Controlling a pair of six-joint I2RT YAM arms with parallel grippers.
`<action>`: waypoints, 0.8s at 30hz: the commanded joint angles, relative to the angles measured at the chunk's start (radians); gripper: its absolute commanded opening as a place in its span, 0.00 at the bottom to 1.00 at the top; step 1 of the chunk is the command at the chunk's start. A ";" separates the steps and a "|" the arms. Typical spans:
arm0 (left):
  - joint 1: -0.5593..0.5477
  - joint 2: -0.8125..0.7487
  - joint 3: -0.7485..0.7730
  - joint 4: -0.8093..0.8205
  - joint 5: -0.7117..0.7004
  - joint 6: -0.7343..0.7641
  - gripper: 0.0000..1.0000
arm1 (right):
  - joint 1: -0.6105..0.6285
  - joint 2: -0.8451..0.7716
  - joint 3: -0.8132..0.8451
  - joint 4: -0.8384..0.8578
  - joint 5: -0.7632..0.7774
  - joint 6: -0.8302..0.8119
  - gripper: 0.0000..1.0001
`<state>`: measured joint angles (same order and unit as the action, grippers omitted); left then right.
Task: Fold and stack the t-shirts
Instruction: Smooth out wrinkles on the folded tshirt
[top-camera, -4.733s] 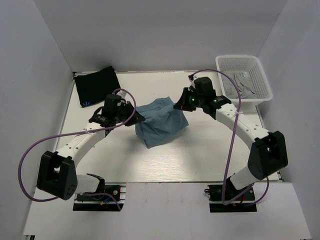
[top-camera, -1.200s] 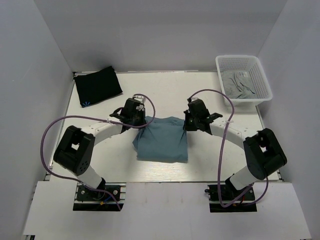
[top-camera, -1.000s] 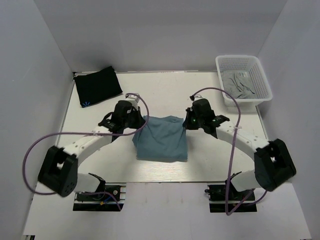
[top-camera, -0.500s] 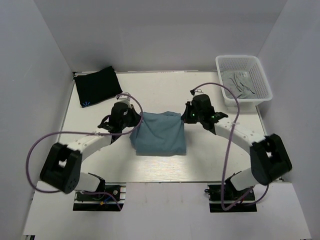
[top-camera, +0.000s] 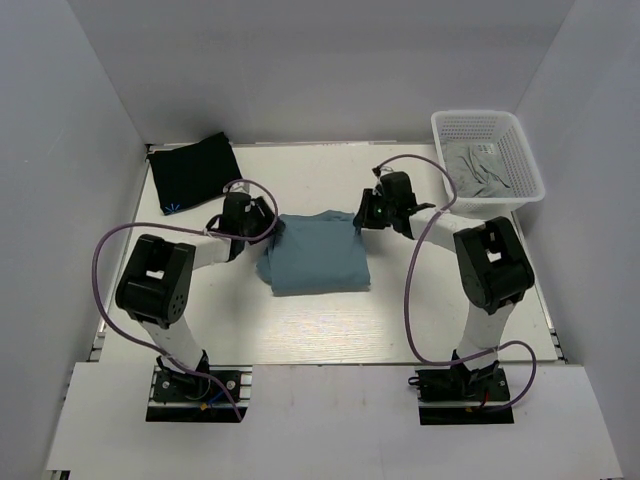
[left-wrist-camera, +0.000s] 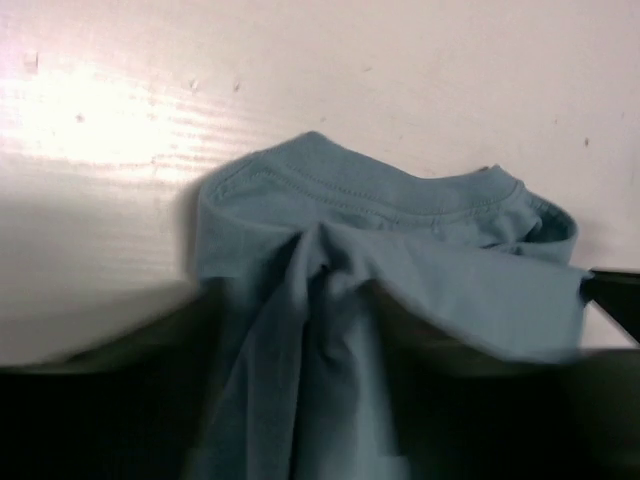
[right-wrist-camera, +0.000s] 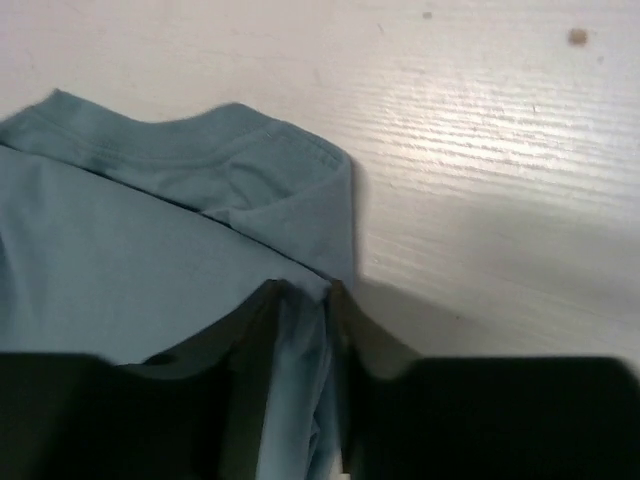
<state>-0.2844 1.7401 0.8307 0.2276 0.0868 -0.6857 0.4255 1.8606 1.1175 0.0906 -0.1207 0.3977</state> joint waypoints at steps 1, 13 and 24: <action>0.011 -0.076 0.061 -0.071 -0.001 0.012 0.87 | -0.004 -0.046 0.068 -0.020 -0.051 -0.054 0.37; -0.031 -0.298 -0.025 -0.362 0.093 0.037 1.00 | -0.002 -0.279 -0.108 -0.061 -0.089 -0.011 0.90; -0.062 -0.206 -0.004 -0.487 0.109 0.101 1.00 | 0.001 -0.299 -0.145 -0.066 -0.074 -0.010 0.90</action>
<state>-0.3363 1.5139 0.8242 -0.2321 0.1463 -0.6147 0.4267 1.5902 0.9741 0.0181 -0.1936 0.3859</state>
